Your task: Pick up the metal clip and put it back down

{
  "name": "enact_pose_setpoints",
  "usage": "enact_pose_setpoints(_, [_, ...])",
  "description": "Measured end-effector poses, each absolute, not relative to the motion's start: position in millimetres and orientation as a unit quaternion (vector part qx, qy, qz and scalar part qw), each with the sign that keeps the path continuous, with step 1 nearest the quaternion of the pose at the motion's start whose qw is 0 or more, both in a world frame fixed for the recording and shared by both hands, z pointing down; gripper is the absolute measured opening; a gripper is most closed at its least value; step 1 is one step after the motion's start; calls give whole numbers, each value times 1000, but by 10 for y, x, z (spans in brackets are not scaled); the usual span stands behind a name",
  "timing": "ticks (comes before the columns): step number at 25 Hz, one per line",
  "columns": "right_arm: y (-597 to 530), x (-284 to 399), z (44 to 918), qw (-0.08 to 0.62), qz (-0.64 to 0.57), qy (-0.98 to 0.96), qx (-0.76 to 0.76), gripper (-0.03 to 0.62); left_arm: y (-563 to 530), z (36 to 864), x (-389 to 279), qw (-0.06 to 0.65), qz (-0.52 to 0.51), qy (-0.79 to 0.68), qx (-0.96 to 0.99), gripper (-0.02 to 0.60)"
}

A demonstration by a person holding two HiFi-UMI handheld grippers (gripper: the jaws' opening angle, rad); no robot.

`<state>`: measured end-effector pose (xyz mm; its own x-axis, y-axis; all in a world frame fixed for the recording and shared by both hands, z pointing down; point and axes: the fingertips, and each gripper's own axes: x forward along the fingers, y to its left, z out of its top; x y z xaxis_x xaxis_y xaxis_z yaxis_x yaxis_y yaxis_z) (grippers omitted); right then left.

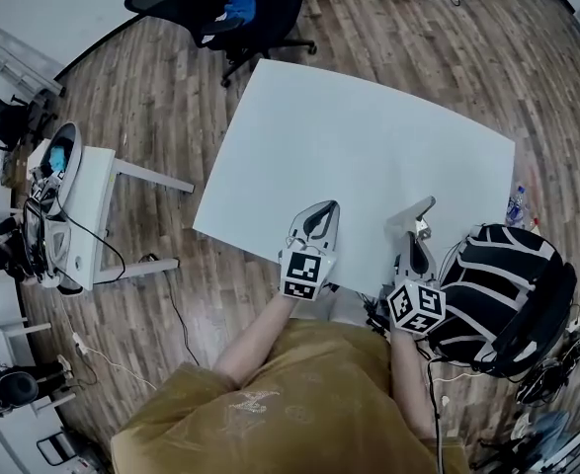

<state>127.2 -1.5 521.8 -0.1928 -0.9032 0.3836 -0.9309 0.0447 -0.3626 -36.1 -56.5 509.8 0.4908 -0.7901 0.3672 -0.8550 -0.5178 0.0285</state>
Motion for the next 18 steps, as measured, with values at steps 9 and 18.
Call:
enact_pose_setpoints(9, [62, 1229, 5463, 37, 310, -714, 627, 8, -522, 5384, -310, 128, 175, -467, 857, 6])
enact_pose_setpoints(18, [131, 1172, 5684, 40, 350, -703, 618, 8, -419, 5589, -322, 147, 189, -456, 857, 6])
